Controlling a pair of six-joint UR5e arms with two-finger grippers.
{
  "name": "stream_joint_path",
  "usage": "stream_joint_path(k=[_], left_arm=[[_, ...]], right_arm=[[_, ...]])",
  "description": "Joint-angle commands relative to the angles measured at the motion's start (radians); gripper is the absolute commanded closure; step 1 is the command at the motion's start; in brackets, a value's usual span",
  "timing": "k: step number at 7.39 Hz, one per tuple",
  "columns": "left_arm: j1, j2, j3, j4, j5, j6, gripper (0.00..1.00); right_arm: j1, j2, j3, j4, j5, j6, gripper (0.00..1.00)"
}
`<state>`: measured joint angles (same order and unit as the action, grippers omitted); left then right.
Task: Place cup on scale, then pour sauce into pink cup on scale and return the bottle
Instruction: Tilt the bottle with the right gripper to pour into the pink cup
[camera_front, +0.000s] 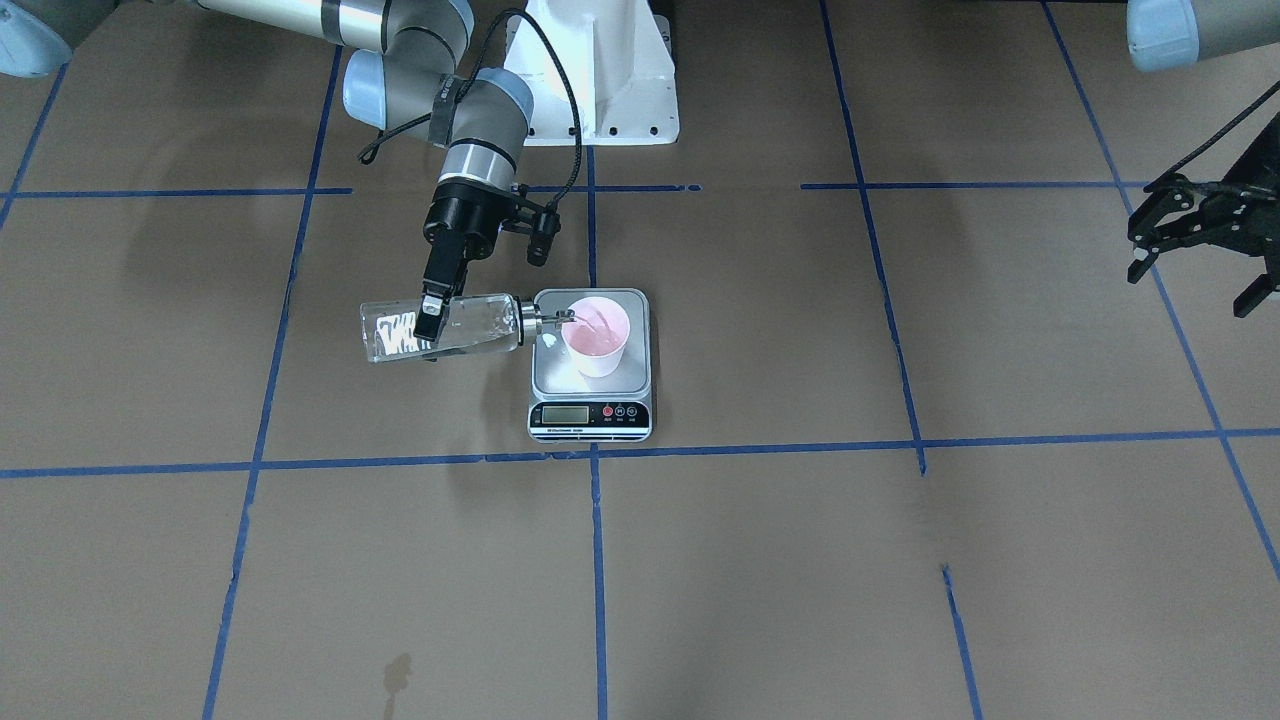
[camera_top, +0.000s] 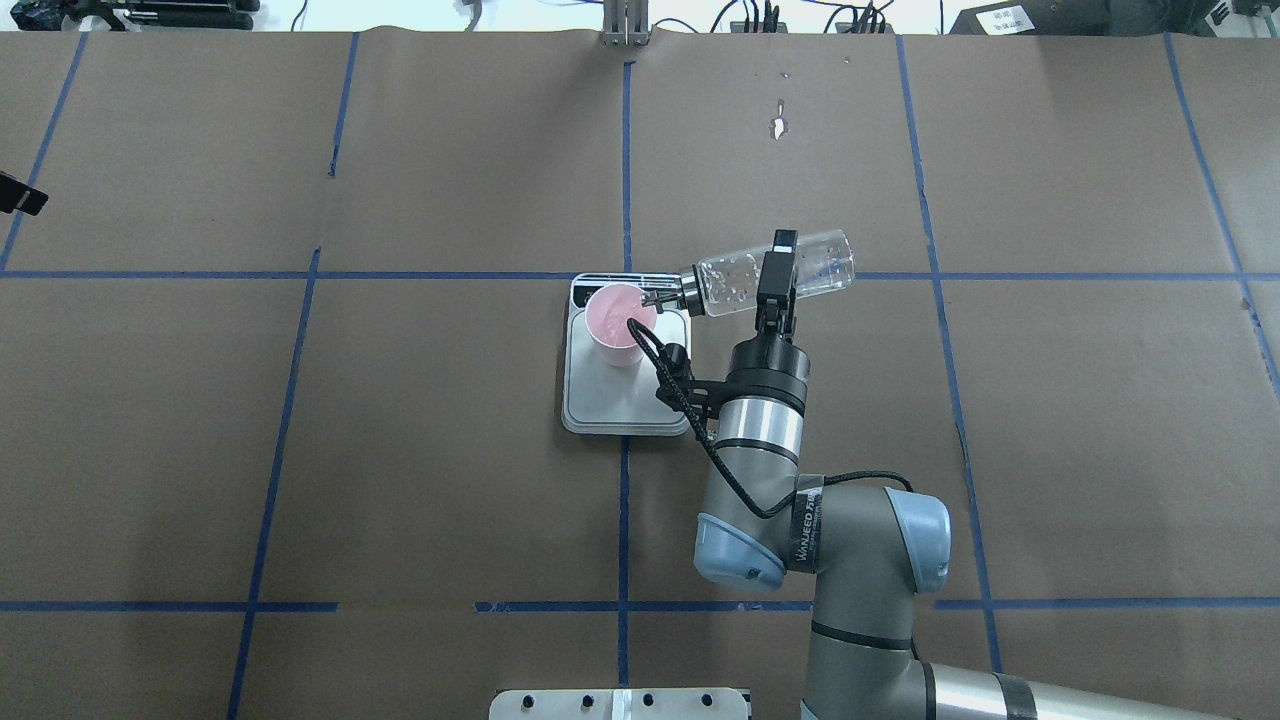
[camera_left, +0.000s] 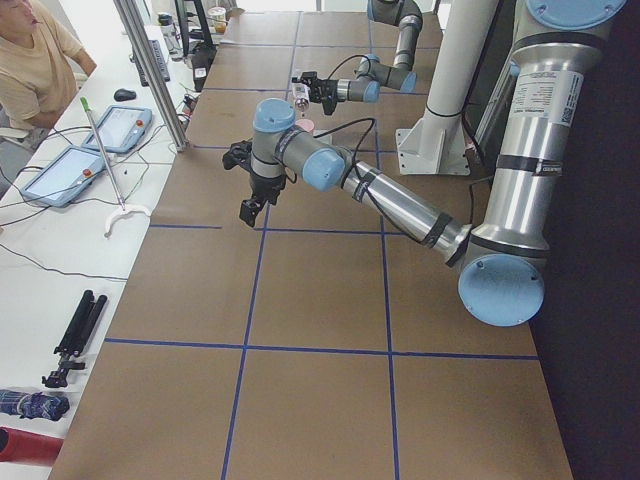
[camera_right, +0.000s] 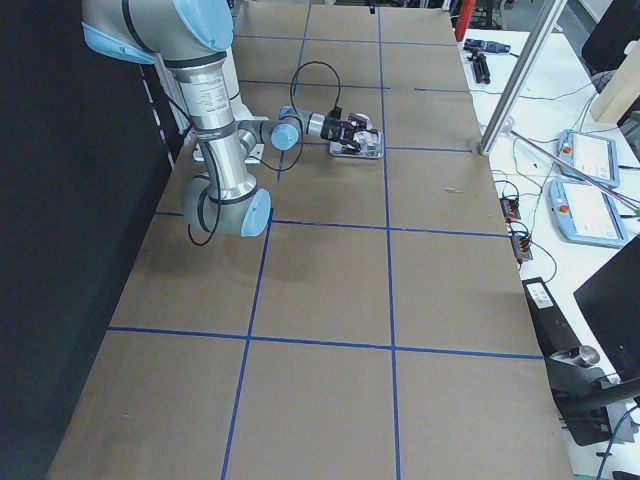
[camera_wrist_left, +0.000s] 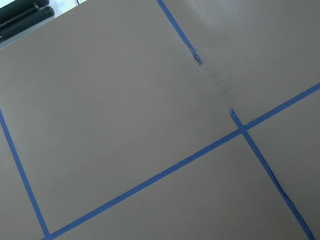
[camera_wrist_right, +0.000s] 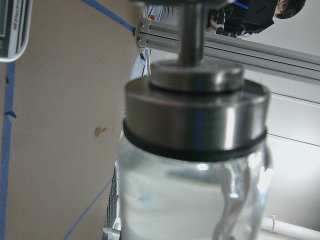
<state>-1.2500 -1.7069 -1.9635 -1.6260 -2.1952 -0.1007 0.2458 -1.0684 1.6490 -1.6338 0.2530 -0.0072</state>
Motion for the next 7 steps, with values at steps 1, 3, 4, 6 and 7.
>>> stream_joint_path(k=[1,3,4,6,7], left_arm=[[0.000,0.000,-0.002,0.000,0.000,-0.001,0.00],[0.000,0.001,-0.003,0.000,0.000,-0.001,0.00],[-0.002,0.001,-0.005,0.000,0.000,-0.001,0.00],[-0.002,0.001,-0.005,0.000,0.002,-0.002,0.00],[-0.002,0.001,-0.005,0.000,0.002,-0.002,0.00]], right_arm=[[0.001,0.002,0.002,0.008,-0.012,0.006,1.00],[0.003,0.002,0.005,0.012,-0.009,0.050,1.00],[0.001,-0.005,0.003,0.028,-0.005,0.135,1.00],[-0.002,-0.011,0.002,0.121,0.044,0.290,1.00],[-0.005,-0.016,0.000,0.147,0.057,0.311,1.00]])
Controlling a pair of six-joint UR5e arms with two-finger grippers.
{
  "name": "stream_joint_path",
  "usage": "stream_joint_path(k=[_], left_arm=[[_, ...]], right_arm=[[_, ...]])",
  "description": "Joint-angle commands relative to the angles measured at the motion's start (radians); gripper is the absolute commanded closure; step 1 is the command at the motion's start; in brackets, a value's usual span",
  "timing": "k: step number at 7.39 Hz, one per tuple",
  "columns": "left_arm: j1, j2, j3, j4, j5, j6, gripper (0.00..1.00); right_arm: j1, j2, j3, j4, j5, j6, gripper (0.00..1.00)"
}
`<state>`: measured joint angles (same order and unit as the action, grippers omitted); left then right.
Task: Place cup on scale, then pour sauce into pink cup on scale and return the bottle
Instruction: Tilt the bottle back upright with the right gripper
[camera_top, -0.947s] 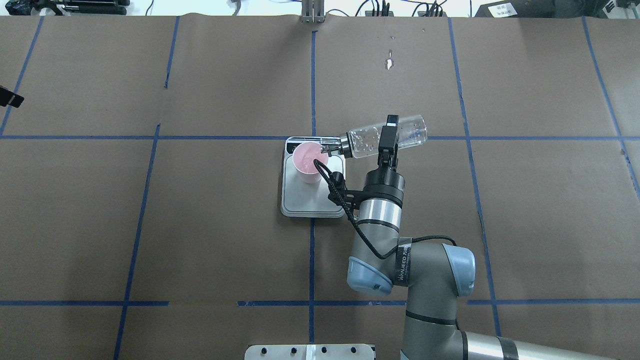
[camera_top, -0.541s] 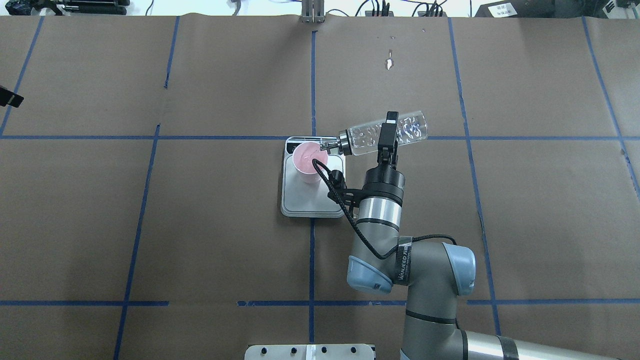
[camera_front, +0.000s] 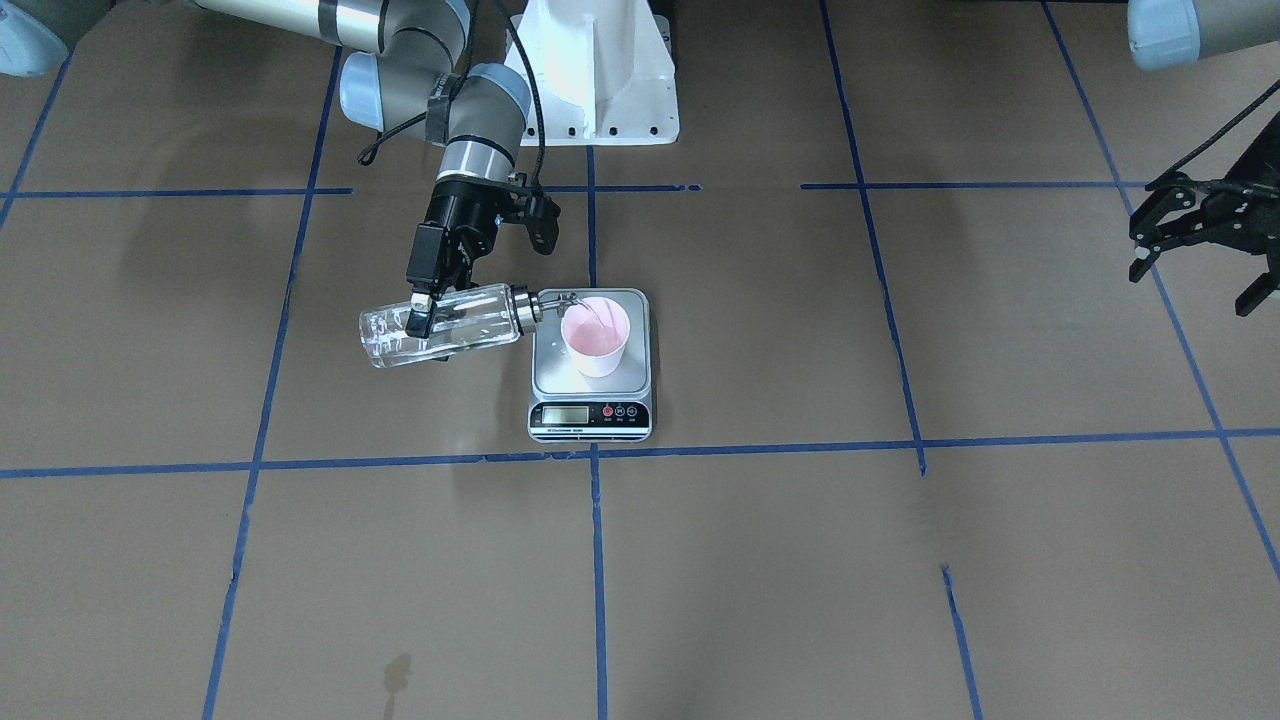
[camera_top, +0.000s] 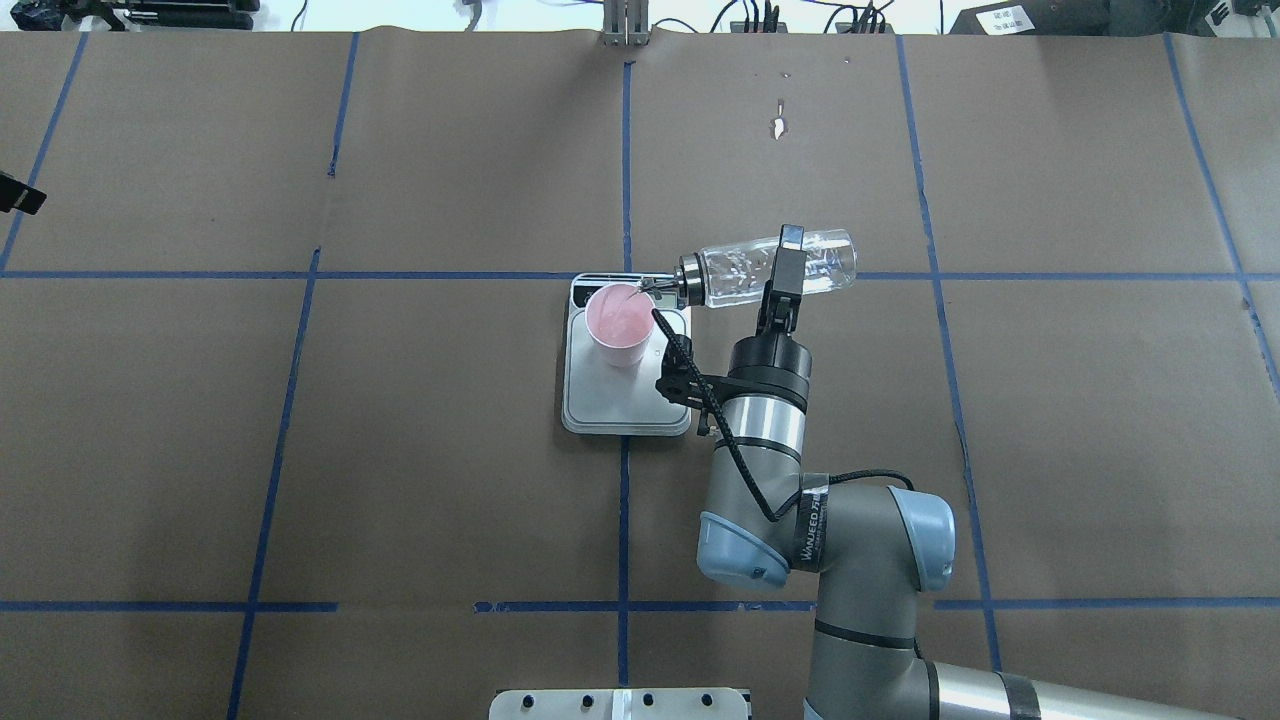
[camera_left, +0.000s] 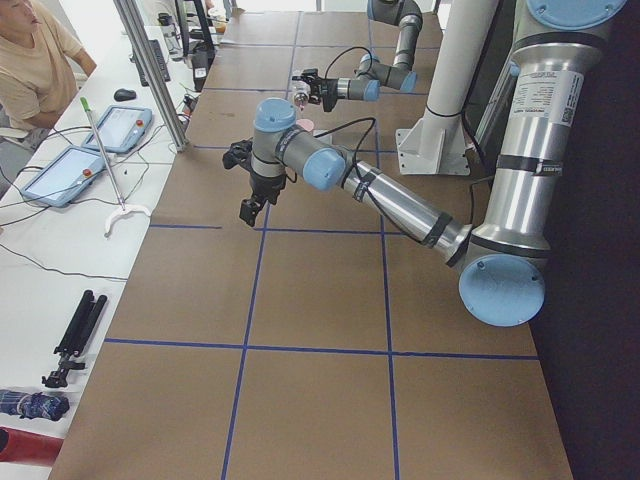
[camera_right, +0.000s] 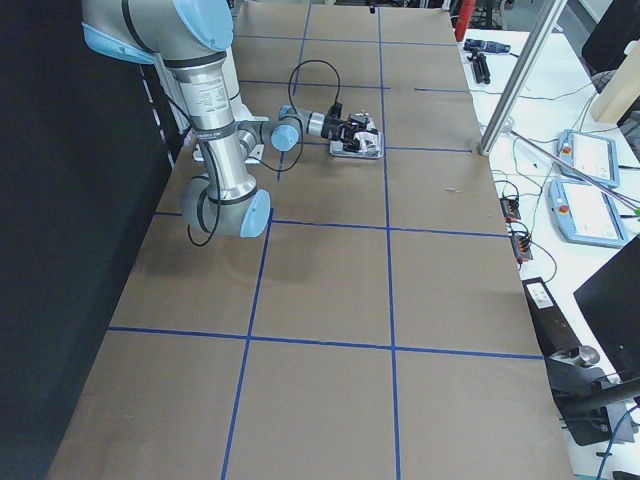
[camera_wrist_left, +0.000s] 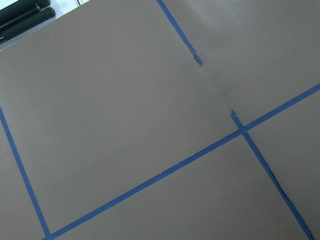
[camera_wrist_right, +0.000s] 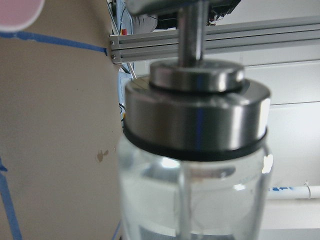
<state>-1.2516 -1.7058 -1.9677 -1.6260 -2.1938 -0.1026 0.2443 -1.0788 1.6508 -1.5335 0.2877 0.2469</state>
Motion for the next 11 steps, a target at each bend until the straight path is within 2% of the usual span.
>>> stream_joint_path(k=[1,2,3,4,6,7,8,9,11], left_arm=[[0.000,-0.002,0.001,0.000,0.000,0.000,0.00],[0.000,-0.002,0.001,0.000,0.000,0.000,0.00],[0.000,-0.002,0.001,0.000,0.000,0.000,0.00],[0.001,-0.002,0.001,-0.002,0.000,0.000,0.00],[0.001,-0.003,0.000,-0.002,0.000,0.000,0.00],[0.001,-0.003,0.001,-0.002,0.000,0.000,0.00],[0.001,-0.002,0.004,-0.002,0.000,0.001,0.00],[0.001,-0.003,0.001,-0.002,0.000,0.001,0.00],[0.001,-0.003,0.000,-0.002,0.000,0.003,0.00]], right_arm=[[-0.008,-0.010,-0.002,0.049,0.033,0.133,1.00],[-0.019,-0.015,0.000,0.049,0.063,0.263,1.00],[-0.019,-0.009,0.006,0.049,0.092,0.285,1.00],[-0.016,-0.018,0.007,0.102,0.096,0.302,1.00],[-0.013,-0.088,0.001,0.372,0.195,0.354,1.00],[-0.008,-0.111,0.001,0.459,0.202,0.357,1.00],[0.007,-0.116,0.009,0.476,0.217,0.395,1.00],[0.025,-0.122,0.012,0.478,0.266,0.552,1.00],[0.035,-0.203,0.071,0.483,0.303,0.643,1.00]])
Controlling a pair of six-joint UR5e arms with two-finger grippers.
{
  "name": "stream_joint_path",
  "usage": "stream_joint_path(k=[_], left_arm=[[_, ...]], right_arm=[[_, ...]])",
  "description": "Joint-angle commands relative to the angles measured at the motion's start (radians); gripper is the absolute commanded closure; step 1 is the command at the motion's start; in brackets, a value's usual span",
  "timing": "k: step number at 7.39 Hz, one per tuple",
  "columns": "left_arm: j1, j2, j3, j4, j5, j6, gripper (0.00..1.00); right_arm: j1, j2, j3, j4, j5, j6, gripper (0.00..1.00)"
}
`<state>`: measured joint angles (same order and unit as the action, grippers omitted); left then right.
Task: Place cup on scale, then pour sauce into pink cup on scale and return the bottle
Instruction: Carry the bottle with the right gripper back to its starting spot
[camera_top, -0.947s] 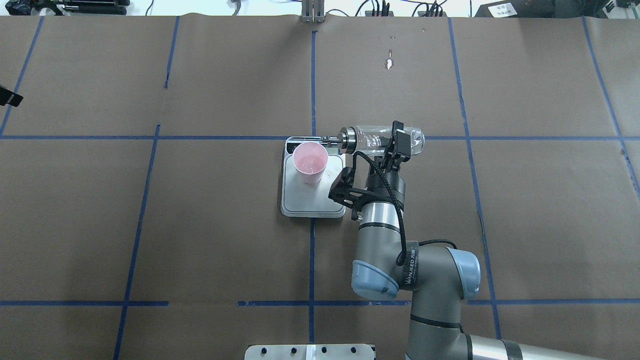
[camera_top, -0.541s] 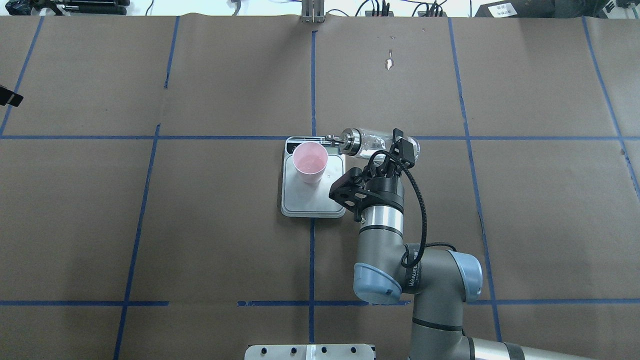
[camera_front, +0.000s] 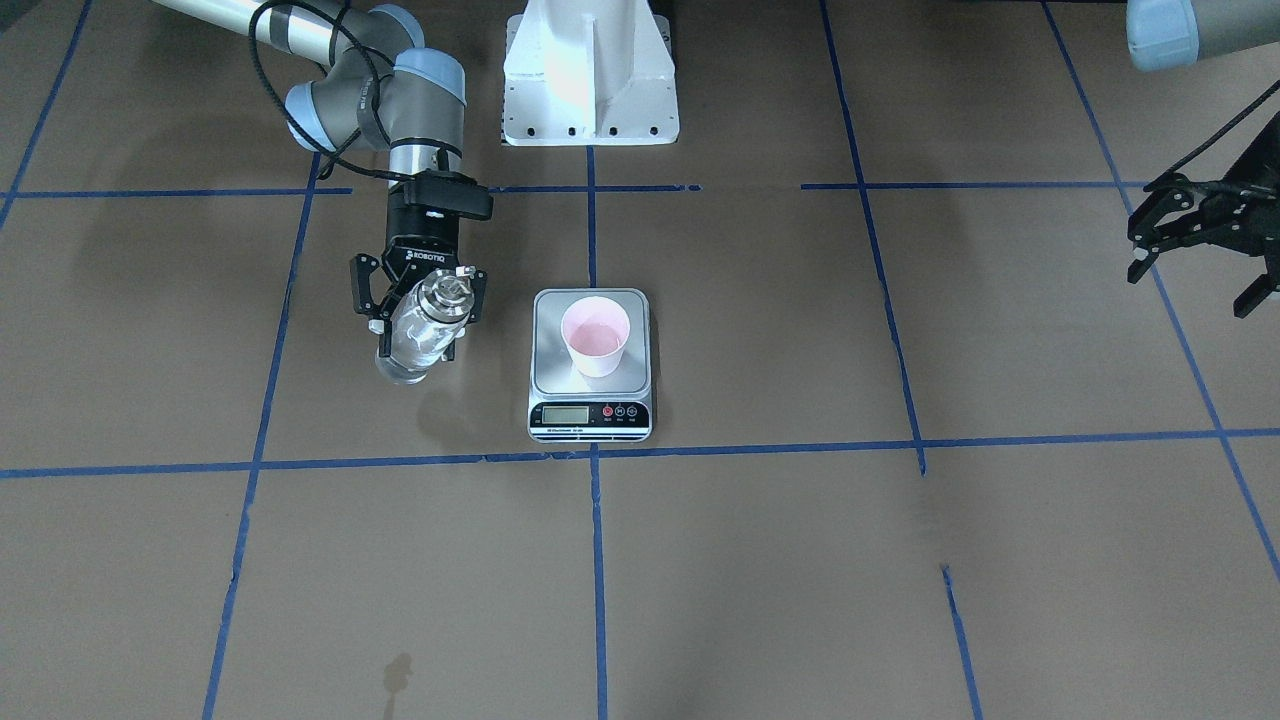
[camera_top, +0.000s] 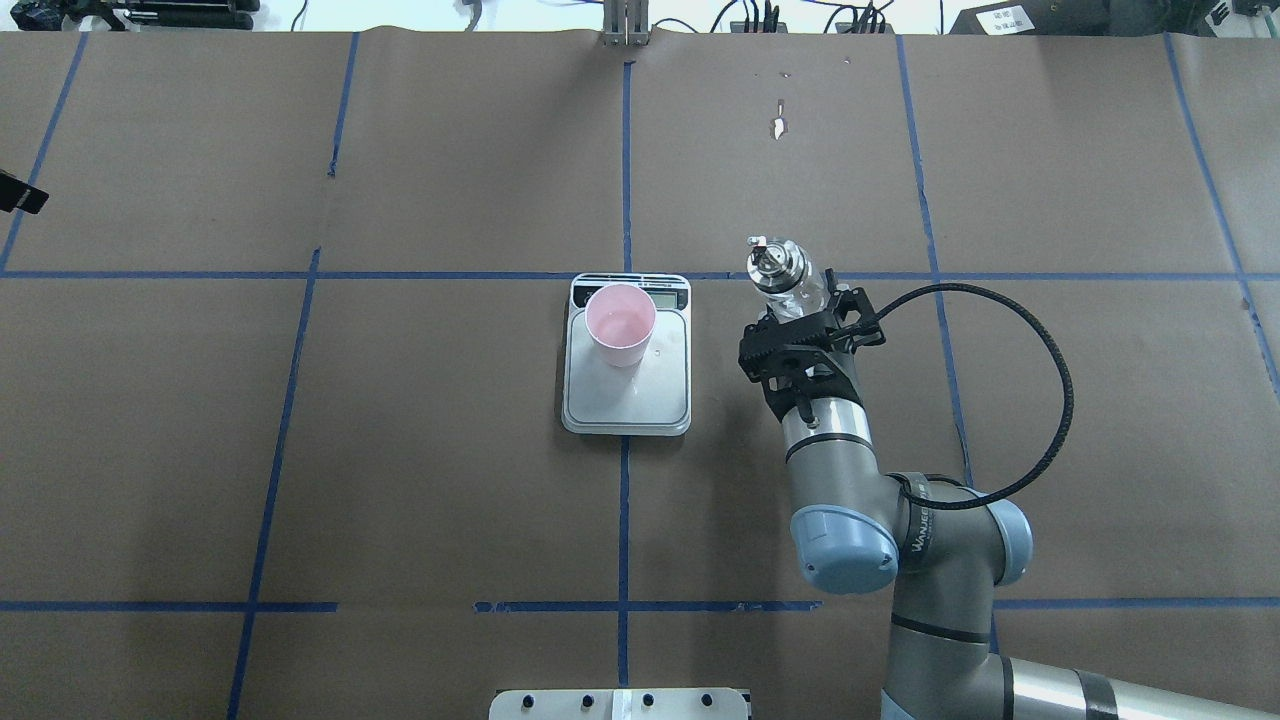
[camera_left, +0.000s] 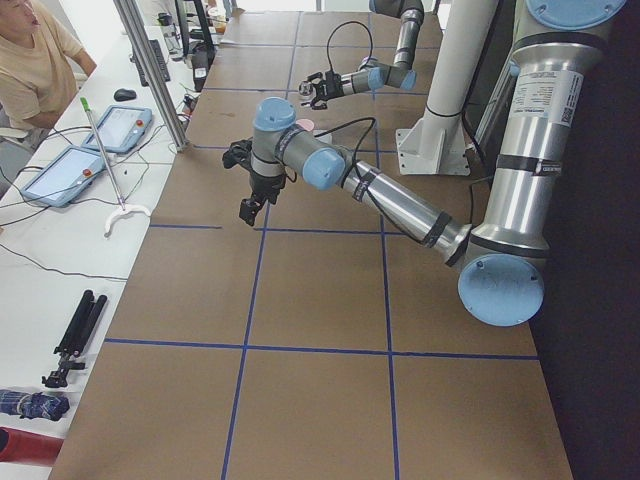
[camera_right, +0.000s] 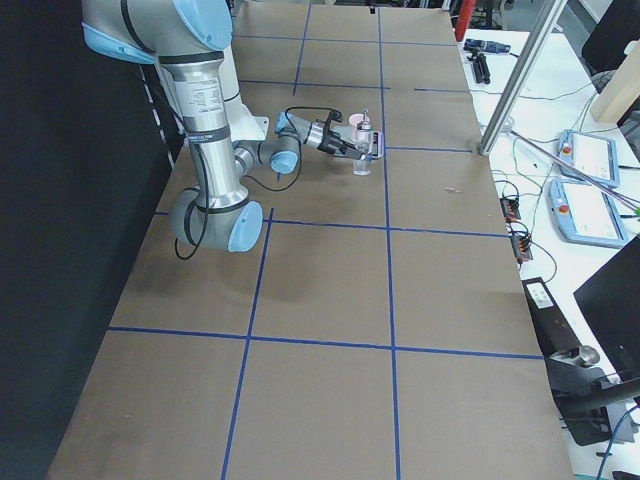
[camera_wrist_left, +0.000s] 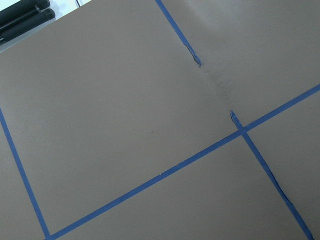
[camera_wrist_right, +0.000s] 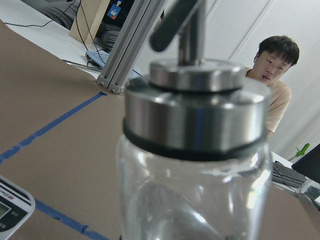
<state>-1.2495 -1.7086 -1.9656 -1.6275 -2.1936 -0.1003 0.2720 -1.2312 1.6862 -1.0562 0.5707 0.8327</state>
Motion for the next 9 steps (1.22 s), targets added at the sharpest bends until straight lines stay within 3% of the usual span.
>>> stream_joint_path(k=[1,2,3,6,7,9], left_arm=[[-0.001,-0.006,-0.006,0.000,0.000,0.001,0.00],[-0.001,-0.011,-0.019,-0.002,0.002,-0.039,0.00],[0.001,-0.017,-0.048,-0.002,0.062,-0.086,0.00],[0.002,-0.016,-0.061,0.000,0.080,-0.093,0.00],[0.001,-0.017,-0.062,0.000,0.078,-0.093,0.00],[0.001,-0.017,-0.068,0.001,0.078,-0.093,0.00]], right_arm=[[0.007,-0.130,0.043,0.068,0.020,0.171,1.00],[0.021,-0.186,0.043,0.179,0.049,0.195,1.00],[0.026,-0.229,0.041,0.238,0.061,0.203,1.00],[0.021,-0.306,0.029,0.329,0.067,0.267,1.00],[0.021,-0.309,0.004,0.425,0.066,0.269,1.00],[0.016,-0.295,-0.141,0.591,0.066,0.269,1.00]])
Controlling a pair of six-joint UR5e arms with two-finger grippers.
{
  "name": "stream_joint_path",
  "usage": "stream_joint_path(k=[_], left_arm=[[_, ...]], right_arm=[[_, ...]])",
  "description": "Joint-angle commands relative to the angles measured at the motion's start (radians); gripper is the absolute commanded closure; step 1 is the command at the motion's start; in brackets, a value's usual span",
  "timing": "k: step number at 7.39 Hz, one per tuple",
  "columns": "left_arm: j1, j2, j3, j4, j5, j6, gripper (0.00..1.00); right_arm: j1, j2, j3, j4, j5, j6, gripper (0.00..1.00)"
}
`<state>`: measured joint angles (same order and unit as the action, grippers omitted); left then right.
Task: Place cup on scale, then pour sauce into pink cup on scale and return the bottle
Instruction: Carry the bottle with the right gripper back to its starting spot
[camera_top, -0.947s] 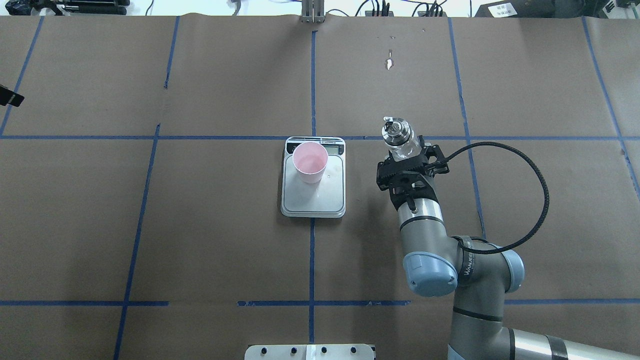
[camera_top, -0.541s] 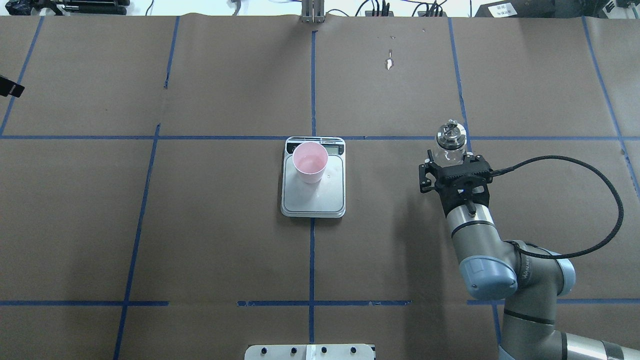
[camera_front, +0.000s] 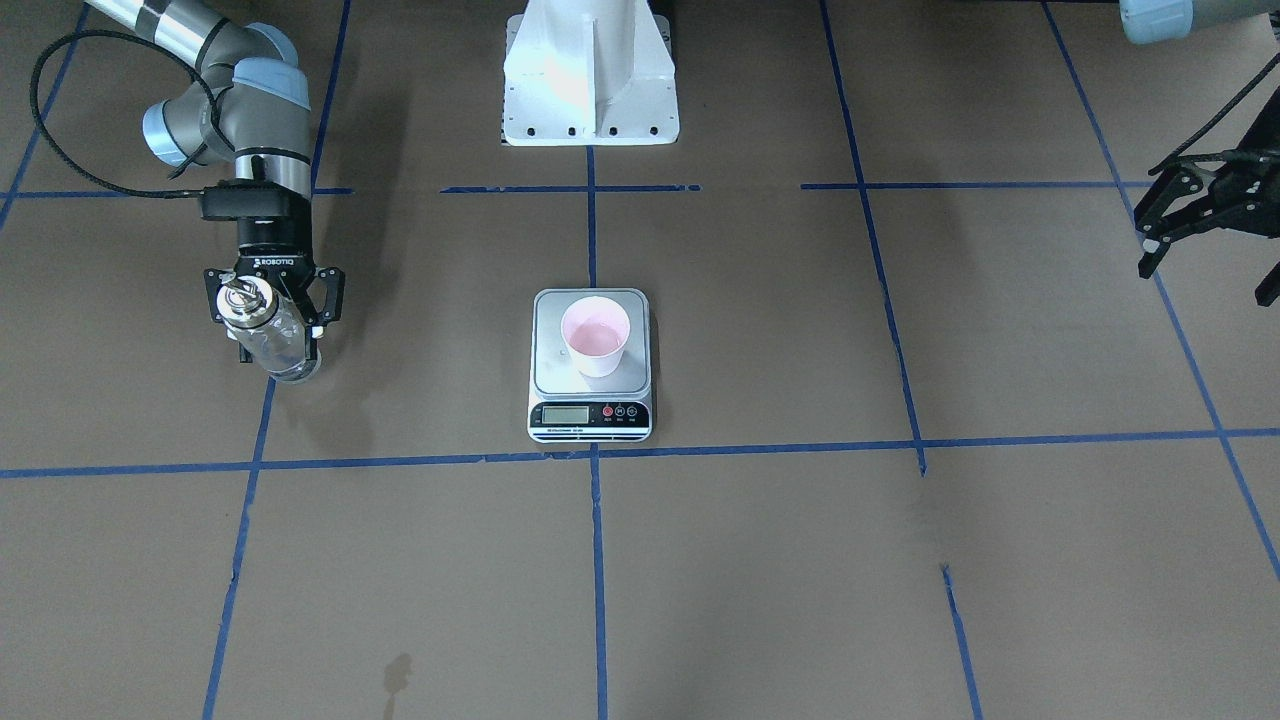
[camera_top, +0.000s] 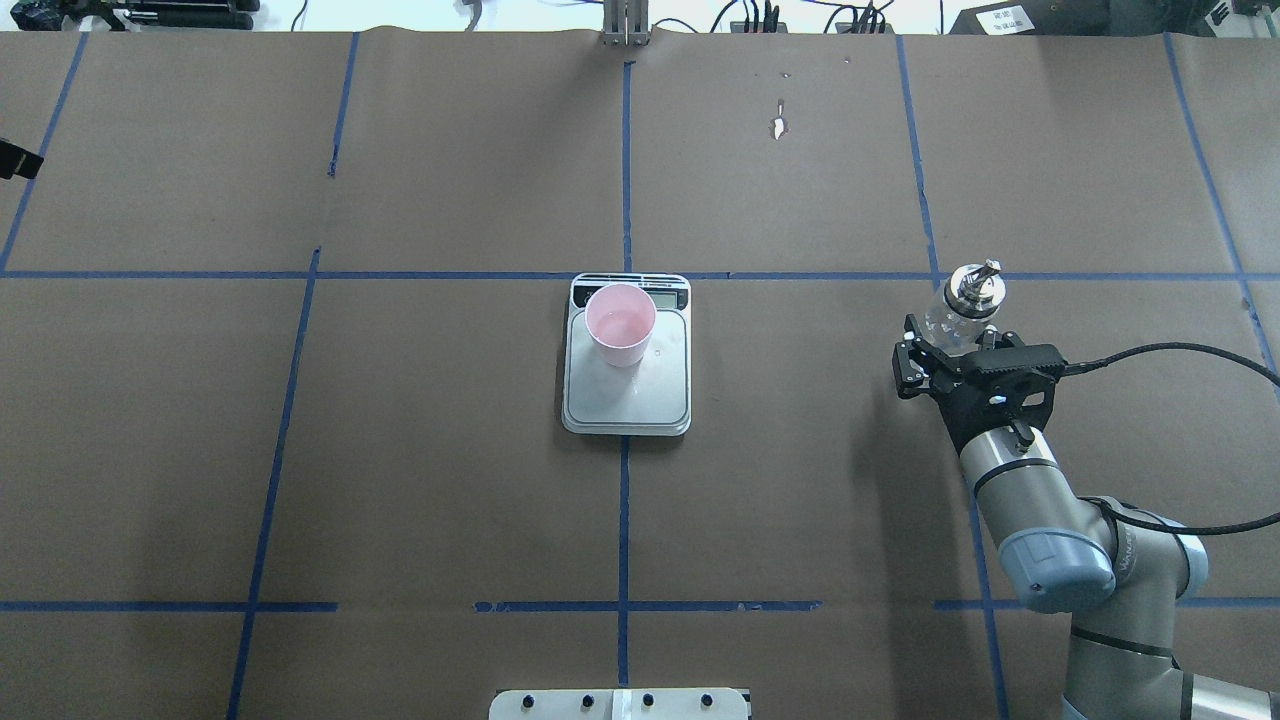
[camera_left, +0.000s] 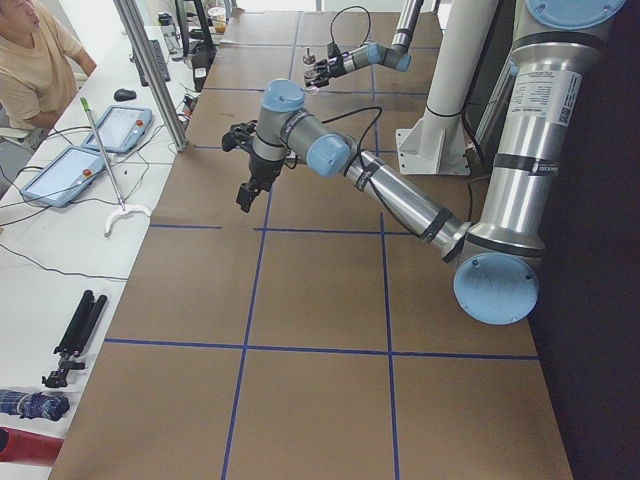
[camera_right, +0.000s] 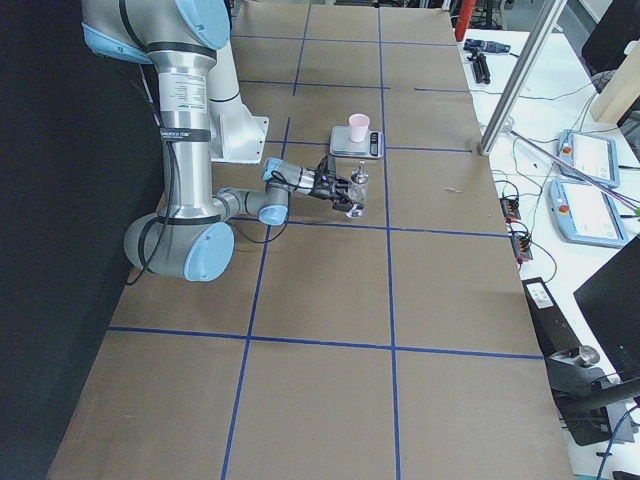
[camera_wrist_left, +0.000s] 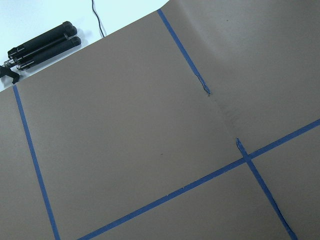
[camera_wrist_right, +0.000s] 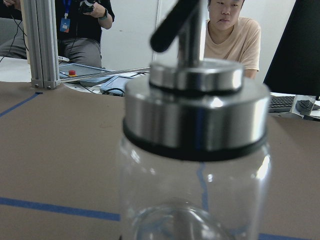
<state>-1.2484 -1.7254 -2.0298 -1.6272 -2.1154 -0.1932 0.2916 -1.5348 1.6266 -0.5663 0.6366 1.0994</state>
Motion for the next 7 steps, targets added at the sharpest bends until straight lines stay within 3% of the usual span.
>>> stream_joint_path(k=[1,4,5,6,7], left_arm=[[0.000,0.000,-0.006,0.001,0.000,-0.002,0.00],[0.000,0.000,-0.009,0.003,-0.001,-0.006,0.00],[0.000,0.000,-0.010,0.004,-0.001,-0.006,0.00],[0.001,0.000,-0.012,0.004,-0.001,-0.006,0.00],[0.000,0.000,-0.012,0.004,0.000,-0.008,0.00]], right_arm=[[-0.003,0.007,-0.088,0.126,-0.005,0.002,1.00],[-0.003,0.001,-0.073,0.129,-0.009,-0.016,1.00],[-0.003,0.008,-0.077,0.125,-0.012,-0.016,0.89],[-0.003,0.008,-0.079,0.128,-0.009,-0.015,0.49],[-0.002,0.010,-0.067,0.131,-0.012,-0.007,0.00]])
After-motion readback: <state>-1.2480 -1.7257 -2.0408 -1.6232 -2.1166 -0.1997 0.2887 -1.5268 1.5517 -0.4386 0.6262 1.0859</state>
